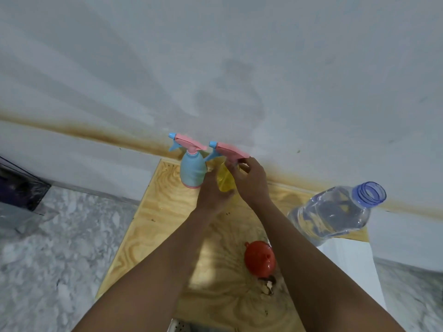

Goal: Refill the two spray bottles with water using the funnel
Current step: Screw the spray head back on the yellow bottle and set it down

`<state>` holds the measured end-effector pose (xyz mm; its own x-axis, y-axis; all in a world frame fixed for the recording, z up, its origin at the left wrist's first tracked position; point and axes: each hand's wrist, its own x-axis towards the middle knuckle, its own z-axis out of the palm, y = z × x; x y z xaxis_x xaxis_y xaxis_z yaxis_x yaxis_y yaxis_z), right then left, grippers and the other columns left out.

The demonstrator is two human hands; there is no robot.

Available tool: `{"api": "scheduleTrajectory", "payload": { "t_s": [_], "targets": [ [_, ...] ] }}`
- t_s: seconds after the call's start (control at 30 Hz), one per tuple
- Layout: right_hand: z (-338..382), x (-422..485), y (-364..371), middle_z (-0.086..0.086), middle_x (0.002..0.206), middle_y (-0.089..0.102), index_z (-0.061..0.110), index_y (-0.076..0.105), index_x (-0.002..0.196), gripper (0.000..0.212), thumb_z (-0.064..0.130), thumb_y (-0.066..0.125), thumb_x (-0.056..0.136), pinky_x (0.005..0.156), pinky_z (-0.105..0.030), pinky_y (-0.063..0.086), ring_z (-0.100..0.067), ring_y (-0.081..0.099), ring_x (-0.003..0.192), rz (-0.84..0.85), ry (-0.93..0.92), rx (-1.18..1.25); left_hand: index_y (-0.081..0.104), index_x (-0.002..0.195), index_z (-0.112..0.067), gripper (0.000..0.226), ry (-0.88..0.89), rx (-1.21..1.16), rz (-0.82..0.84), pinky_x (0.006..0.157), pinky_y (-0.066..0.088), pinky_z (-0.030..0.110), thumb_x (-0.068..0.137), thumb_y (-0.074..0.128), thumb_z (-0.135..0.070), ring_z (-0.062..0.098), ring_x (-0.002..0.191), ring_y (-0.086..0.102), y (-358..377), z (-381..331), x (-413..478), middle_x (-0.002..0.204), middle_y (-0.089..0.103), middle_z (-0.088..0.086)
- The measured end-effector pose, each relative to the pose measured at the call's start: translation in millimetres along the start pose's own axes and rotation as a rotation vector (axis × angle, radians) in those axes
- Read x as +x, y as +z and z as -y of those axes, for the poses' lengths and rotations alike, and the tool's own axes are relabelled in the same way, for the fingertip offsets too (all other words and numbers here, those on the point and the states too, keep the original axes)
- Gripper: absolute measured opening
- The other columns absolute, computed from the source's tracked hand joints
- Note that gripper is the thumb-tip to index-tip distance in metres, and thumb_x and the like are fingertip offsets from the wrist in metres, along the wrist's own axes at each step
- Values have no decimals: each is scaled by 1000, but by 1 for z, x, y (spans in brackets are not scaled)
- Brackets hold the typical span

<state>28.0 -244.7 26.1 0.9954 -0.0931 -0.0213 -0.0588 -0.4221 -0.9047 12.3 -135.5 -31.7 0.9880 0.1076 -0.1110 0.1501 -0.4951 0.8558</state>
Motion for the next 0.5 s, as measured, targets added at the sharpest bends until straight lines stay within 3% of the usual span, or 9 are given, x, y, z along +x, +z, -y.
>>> {"api": "scheduleTrajectory", "payload": {
  "t_s": [0.07,0.17,0.33,0.5],
  "targets": [
    [-4,4,1,2,108,70,20,66,111,24,32,69,91,90,-36,55,-13,65,101,-3,5,16,50,131,-22,61,16,-13,-7,81,49,9,79,80,-20,1,103,56,3,-4,2,116,62,-8],
    [-8,7,1,3,109,69,24,65,108,18,31,68,92,91,-36,55,-11,64,103,-11,-4,27,48,135,-19,63,5,-20,-17,86,50,21,80,78,-18,7,109,58,5,-4,6,121,62,-4],
    [-8,7,-1,4,115,69,20,64,121,33,37,65,92,92,-36,53,-12,63,108,-7,-10,-28,50,132,-23,60,-9,-36,-30,90,56,38,78,76,-19,14,110,62,9,-5,11,119,65,-2],
    [-5,-15,-11,4,132,60,20,54,136,46,37,63,94,102,-33,46,-10,53,121,-39,38,-65,43,139,-29,76,-38,-78,-3,91,56,42,72,74,-45,15,115,62,18,16,16,124,64,-4]
  ]
}}
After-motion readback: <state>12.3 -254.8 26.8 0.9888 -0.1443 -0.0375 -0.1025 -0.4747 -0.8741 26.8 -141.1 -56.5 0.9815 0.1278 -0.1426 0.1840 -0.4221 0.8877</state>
